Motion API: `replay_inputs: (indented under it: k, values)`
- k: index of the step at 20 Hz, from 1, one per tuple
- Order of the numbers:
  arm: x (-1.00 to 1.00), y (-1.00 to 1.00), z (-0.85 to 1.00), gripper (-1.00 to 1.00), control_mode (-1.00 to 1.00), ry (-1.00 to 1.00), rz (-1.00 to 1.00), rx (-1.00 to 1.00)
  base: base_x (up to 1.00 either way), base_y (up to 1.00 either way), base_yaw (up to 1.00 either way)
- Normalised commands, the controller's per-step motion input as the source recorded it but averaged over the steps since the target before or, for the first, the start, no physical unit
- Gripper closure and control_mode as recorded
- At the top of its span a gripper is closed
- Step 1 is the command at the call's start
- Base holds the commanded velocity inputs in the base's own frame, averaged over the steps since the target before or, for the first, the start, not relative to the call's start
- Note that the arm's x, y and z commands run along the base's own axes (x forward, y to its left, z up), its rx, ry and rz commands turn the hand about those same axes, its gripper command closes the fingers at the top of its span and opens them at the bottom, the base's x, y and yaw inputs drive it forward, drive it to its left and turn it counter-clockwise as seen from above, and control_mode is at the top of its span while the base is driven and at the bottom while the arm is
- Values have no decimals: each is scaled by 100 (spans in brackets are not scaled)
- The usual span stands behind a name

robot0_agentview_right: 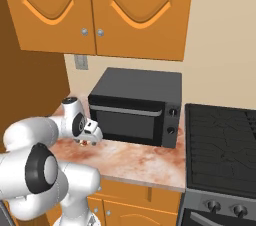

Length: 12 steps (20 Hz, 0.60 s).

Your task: Store the hot dog in the freezer for long-term storage. Close the freezer door after placing the cooked food.

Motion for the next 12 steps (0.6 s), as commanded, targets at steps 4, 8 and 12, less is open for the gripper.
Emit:
replay_inputs:
  k: [4, 8, 12]
  values:
    - [-1, 3, -16, 100, -100, -1, 0, 1, 0, 0, 0]
    - [-1, 0, -8, 100, -100, -2, 0, 0, 0, 0, 0]
    - [-4, 0, -4, 100, -100, -1, 0, 0, 0, 0, 0]
